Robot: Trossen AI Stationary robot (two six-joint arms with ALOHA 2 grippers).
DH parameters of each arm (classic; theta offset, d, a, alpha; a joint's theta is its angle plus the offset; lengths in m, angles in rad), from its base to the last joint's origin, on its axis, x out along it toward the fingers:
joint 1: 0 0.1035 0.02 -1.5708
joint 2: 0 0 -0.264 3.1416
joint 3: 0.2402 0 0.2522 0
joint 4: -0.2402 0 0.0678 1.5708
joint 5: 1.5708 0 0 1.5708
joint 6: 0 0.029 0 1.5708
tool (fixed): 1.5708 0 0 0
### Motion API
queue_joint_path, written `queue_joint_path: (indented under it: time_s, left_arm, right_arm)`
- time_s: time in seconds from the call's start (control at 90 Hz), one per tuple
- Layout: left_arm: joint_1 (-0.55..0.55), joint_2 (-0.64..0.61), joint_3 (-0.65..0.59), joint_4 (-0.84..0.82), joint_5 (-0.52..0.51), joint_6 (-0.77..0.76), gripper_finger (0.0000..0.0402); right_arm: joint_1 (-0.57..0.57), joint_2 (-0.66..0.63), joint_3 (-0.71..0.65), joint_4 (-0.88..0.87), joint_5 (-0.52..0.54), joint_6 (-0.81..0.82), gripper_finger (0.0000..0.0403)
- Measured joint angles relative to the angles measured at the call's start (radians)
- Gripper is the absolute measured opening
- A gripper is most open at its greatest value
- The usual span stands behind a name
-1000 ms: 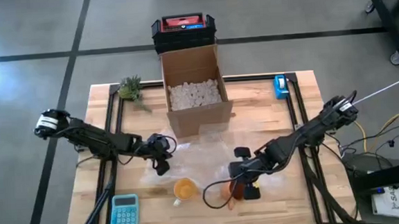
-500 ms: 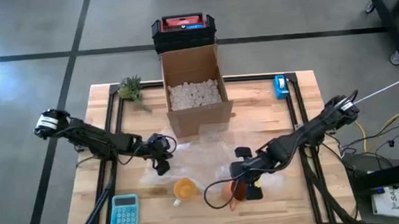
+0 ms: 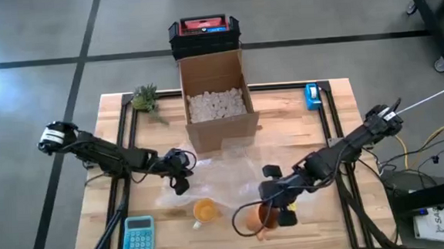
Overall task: Wrap mug
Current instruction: Wrap the orange mug with bubble wrap
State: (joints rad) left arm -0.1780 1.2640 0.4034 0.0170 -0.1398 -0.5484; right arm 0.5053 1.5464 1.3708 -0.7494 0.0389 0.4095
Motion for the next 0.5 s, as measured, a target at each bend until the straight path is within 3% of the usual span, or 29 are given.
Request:
queue_joint_path:
  time_s: [0.322,0.411,0.5]
  left_arm:
    - [0.0,-0.002,0.007,0.07,0.044,-0.002,0.0]
    - [0.001,-0.015,0.063,0.063,0.104,0.015,0.0]
    - [-0.031,-0.047,0.159,0.084,0.098,0.09,0.0]
  right_arm:
    - [0.006,0.073,-0.022,-0.001,0.024,0.009,0.0]
    - [0.005,0.08,-0.039,-0.005,0.044,0.008,0.0]
    - [0.005,0.081,-0.056,-0.005,0.057,-0.001,0.0]
